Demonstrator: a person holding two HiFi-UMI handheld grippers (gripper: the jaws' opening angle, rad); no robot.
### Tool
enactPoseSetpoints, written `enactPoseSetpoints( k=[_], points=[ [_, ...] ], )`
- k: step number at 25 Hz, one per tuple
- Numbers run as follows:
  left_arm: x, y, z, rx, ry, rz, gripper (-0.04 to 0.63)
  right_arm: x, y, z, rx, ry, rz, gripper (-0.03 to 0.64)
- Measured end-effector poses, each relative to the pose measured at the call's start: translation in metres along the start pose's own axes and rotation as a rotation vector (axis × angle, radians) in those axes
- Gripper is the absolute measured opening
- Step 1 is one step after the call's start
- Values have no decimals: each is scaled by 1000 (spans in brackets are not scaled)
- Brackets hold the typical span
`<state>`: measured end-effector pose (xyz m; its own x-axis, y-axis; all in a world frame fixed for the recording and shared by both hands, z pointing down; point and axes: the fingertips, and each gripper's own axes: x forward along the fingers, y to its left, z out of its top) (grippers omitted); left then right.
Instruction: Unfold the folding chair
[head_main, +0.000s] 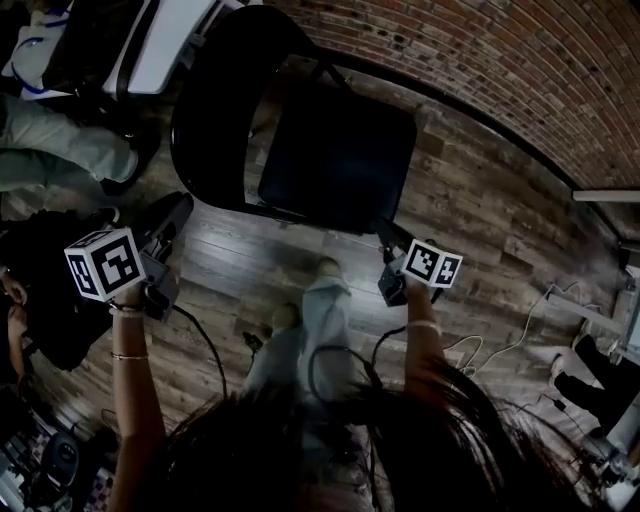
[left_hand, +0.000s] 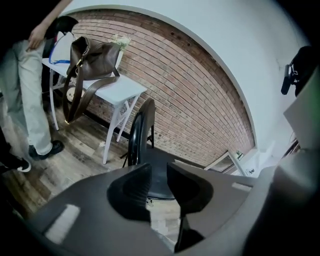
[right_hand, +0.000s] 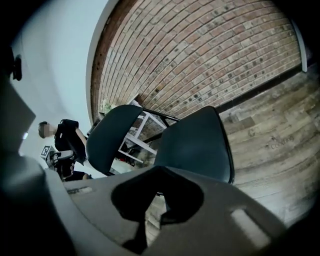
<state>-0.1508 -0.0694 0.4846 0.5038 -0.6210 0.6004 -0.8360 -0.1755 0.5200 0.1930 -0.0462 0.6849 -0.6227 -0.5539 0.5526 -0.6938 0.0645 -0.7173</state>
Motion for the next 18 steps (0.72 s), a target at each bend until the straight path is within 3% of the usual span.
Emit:
enactPoseSetpoints(
  k=[8, 13, 18],
  points=[
    [-27, -46, -21, -5, -5, -77, 67, -51, 50, 8, -95, -78, -14, 0],
    [-53, -68, -31, 32, 0, -87, 6, -85, 89, 11, -159, -137, -26, 0],
    [-86, -87, -43, 50, 8, -113, -2, -121, 130, 6, -232, -196, -39, -2]
  ],
)
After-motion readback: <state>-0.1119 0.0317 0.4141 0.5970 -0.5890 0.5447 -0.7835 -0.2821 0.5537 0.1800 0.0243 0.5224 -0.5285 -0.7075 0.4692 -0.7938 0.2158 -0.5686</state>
